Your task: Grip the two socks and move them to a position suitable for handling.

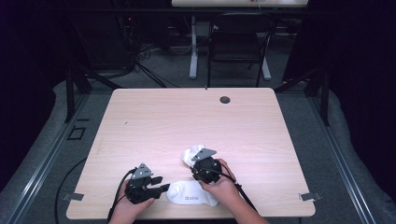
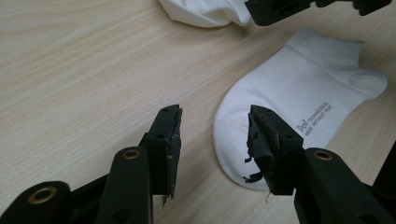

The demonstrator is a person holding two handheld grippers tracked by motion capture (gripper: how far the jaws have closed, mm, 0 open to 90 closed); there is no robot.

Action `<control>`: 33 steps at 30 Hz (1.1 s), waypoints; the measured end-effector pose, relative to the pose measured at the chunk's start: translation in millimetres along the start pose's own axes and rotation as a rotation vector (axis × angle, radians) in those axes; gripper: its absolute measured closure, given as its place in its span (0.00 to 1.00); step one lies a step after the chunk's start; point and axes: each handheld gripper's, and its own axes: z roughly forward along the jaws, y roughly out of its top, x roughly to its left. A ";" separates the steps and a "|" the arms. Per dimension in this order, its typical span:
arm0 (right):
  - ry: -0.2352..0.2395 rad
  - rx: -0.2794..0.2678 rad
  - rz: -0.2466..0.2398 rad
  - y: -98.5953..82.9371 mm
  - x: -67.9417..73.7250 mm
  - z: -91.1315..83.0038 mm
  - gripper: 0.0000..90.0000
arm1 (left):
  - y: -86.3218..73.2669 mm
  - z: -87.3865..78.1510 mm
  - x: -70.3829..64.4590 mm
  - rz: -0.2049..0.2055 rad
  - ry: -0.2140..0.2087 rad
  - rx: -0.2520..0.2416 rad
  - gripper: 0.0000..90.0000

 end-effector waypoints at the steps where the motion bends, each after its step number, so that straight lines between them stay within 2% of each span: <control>1: -0.007 0.017 -0.014 2.5 -0.6 2.9 0.69 | -0.2 0.0 0.2 -0.009 0.000 -0.003 0.60; 7: 0.005 0.034 0.023 10.5 -5.6 18.6 0.70 | -0.2 -0.9 2.9 -0.010 0.005 -0.006 0.60; 13: -0.019 0.070 0.017 13.7 -6.4 28.7 0.70 | 0.3 -1.1 4.3 -0.014 0.006 -0.007 0.60; 15: -0.028 0.077 0.022 13.6 -6.9 30.5 0.73 | 0.2 -1.1 4.7 -0.018 0.006 -0.007 0.60; 24: -0.036 0.070 0.050 14.2 -8.4 26.2 0.95 | 0.4 -0.3 5.3 -0.015 0.011 -0.005 0.60; 33: 0.002 0.014 0.107 16.6 -5.9 16.0 0.97 | 0.6 0.7 7.0 -0.022 0.015 -0.008 0.60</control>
